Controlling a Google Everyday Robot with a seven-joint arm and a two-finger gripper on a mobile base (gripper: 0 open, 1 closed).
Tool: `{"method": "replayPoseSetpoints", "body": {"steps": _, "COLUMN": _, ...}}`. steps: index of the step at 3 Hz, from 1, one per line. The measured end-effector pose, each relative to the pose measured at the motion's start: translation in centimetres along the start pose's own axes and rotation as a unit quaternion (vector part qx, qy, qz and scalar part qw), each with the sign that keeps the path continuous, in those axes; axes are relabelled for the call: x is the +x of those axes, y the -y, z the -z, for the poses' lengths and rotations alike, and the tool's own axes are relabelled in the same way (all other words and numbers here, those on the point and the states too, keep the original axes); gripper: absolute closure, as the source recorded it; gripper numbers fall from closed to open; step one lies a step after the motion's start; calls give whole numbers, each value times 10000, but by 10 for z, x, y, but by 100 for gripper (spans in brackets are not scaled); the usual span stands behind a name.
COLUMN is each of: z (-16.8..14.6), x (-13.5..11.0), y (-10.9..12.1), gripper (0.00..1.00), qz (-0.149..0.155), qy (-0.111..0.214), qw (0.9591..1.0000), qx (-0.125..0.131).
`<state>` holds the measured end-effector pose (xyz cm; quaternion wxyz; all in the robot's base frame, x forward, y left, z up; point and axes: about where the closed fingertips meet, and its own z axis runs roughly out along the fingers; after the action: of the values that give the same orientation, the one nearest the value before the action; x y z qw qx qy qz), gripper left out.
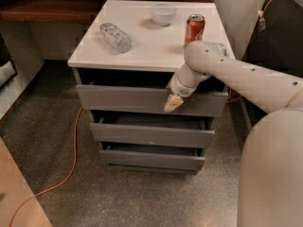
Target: Open top drawer
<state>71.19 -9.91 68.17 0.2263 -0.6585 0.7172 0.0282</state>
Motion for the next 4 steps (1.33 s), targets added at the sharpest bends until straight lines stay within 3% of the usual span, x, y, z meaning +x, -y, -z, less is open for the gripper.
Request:
{"method": "replayPoseSetpoints", "body": {"steps": 2, "z": -8, "x": -1, "y": -5, "gripper": 84, "qz": -15, "qy": -40, "qw": 9999, "qx": -103}}
{"method": "replayPoseSetpoints", "body": {"steps": 3, "z": -5, "x": -2, "y": -4, "gripper": 100, "qz": -15, "qy": -40, "qw": 9999, "qx": -103}}
{"method": "replayPoseSetpoints", "body": {"steps": 4, "z": -3, "x": -3, "y": -4, "gripper": 100, "qz": -15, "qy": -40, "qw": 9999, "qx": -103}}
